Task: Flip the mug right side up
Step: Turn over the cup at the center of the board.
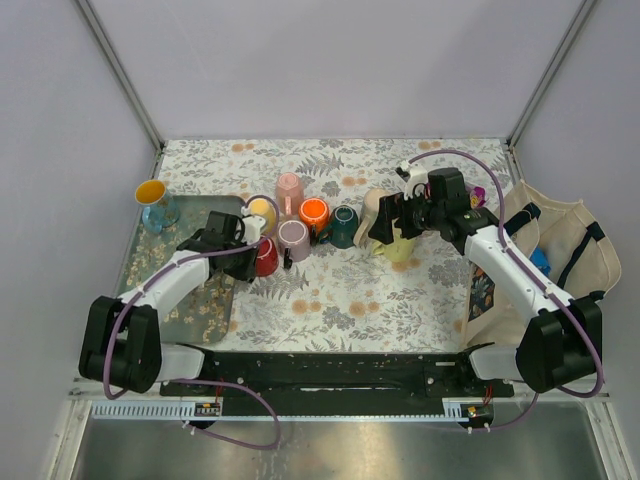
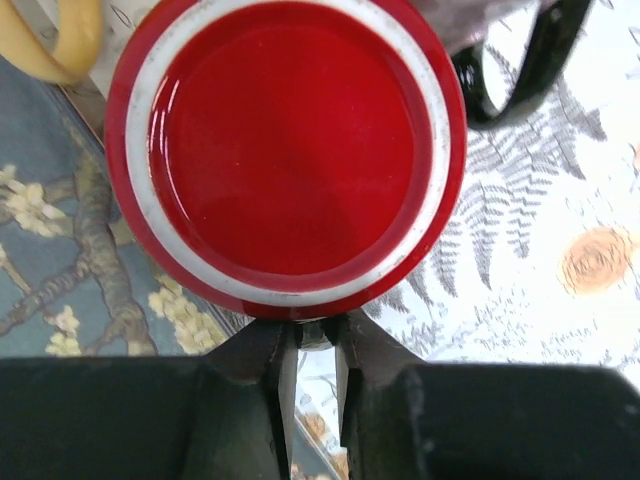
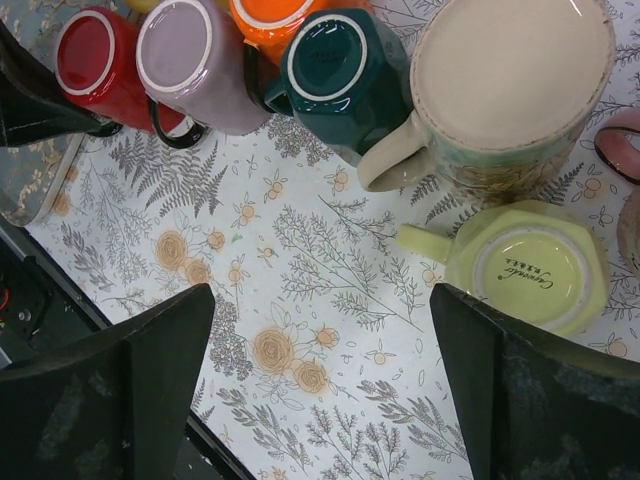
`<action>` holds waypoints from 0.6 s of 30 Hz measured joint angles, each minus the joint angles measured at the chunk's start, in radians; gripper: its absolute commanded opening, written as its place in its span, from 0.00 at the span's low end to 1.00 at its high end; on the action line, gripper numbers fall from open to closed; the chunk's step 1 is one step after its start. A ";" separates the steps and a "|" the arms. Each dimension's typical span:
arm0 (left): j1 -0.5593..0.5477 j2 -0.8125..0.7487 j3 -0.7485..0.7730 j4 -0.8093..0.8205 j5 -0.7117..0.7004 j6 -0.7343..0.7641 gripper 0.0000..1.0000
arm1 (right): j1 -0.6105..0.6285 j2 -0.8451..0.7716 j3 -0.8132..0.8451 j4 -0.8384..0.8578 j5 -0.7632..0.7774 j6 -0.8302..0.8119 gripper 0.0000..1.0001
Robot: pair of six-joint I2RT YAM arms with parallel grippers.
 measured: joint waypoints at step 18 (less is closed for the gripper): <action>0.007 -0.075 0.528 -0.435 0.327 0.087 0.00 | 0.034 -0.006 0.023 -0.028 -0.059 -0.181 0.84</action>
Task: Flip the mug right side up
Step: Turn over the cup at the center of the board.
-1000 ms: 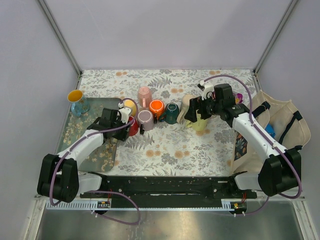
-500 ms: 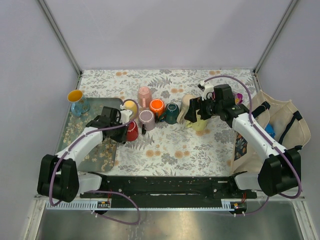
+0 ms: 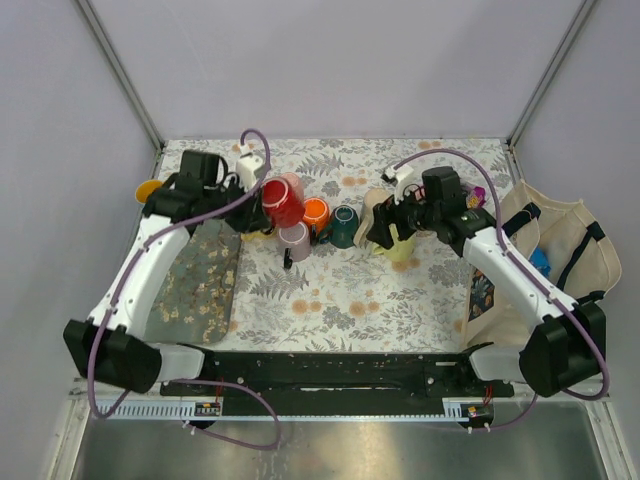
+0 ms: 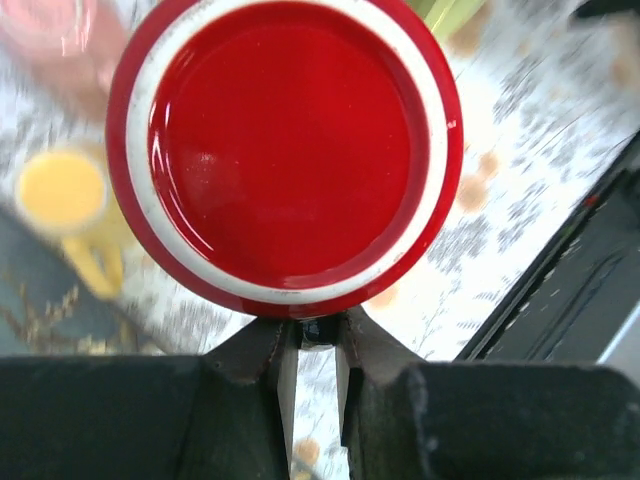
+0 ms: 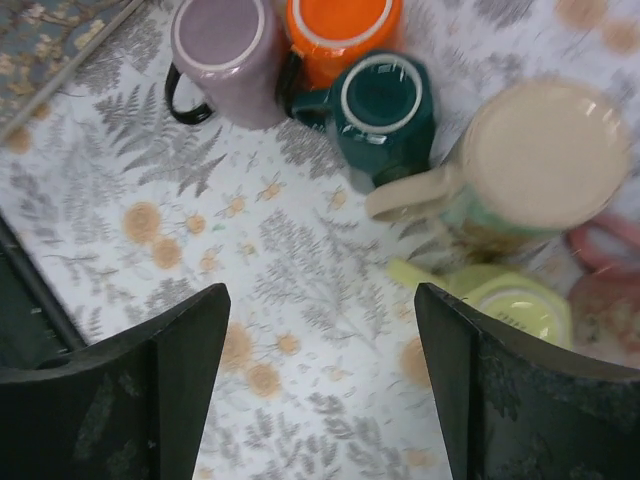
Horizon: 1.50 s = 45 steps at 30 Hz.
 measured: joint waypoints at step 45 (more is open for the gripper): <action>-0.002 0.481 0.094 0.561 0.901 -1.245 0.18 | 0.277 -0.022 -0.295 1.015 0.024 -0.996 0.01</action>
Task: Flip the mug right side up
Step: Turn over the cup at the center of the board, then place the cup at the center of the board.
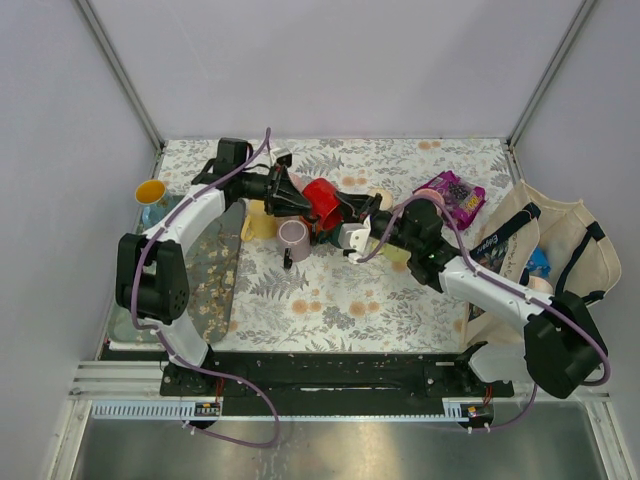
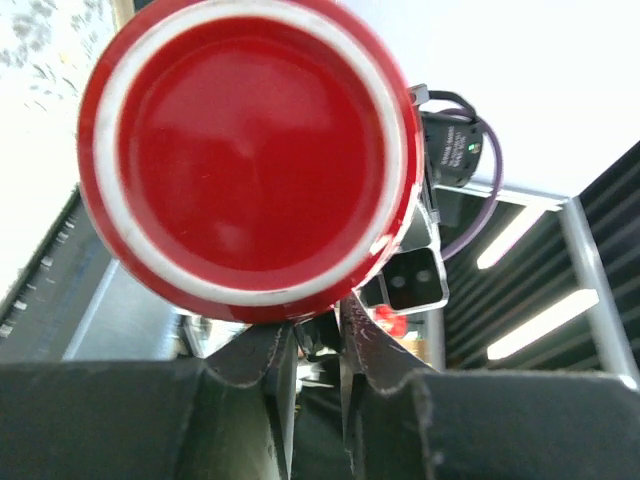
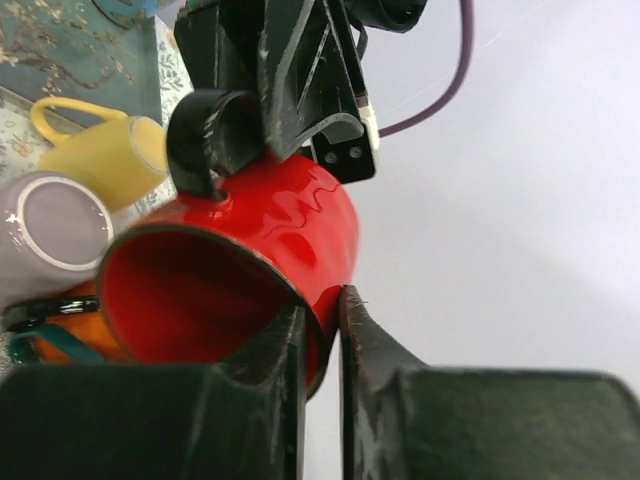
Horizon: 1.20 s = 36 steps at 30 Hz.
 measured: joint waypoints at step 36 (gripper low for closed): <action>0.134 -0.330 -0.013 -0.412 -0.698 0.802 0.99 | 0.004 0.246 0.615 -1.600 0.071 0.054 0.00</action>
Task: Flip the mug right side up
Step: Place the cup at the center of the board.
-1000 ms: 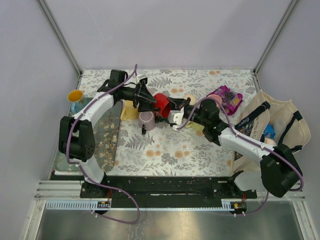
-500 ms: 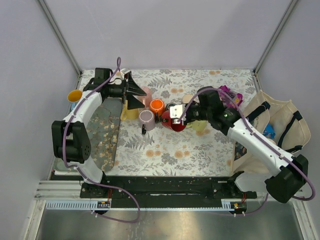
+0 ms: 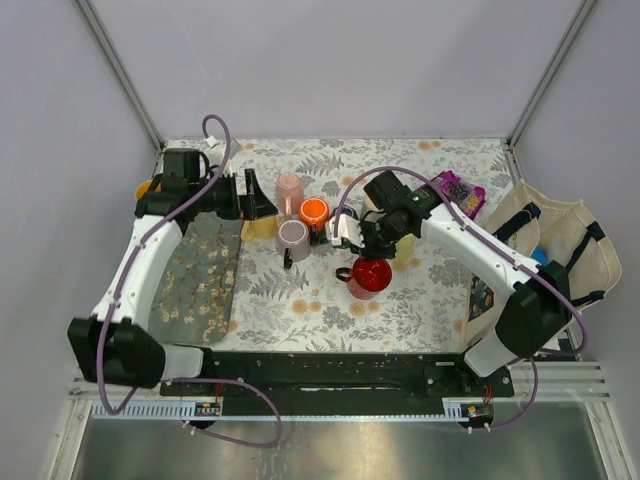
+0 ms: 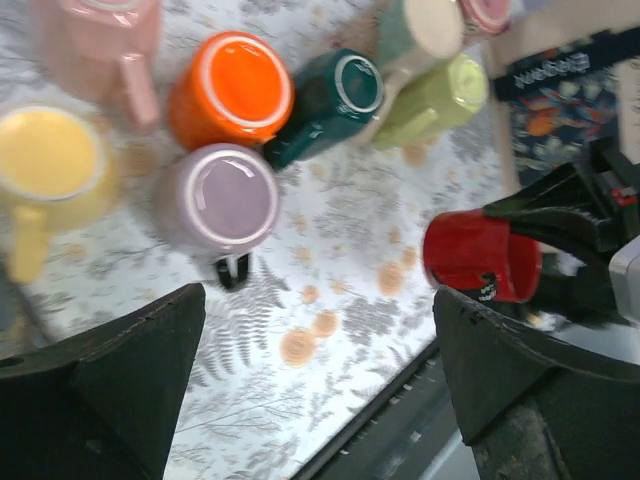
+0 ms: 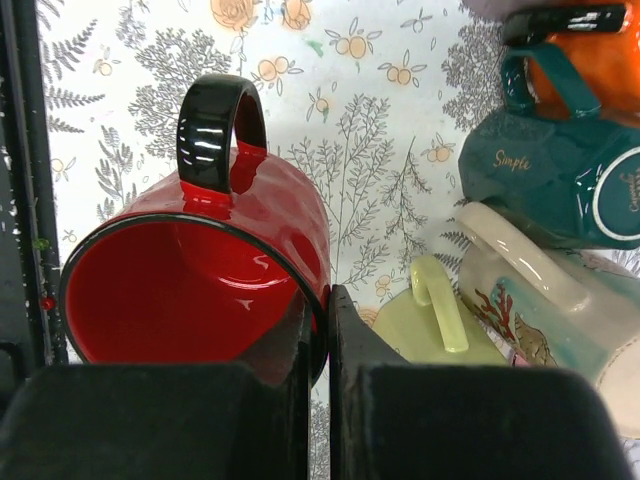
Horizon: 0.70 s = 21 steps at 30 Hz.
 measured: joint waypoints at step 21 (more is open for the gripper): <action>-0.035 -0.508 -0.325 0.124 -0.204 0.270 0.92 | 0.117 0.242 0.005 0.111 0.110 0.021 0.04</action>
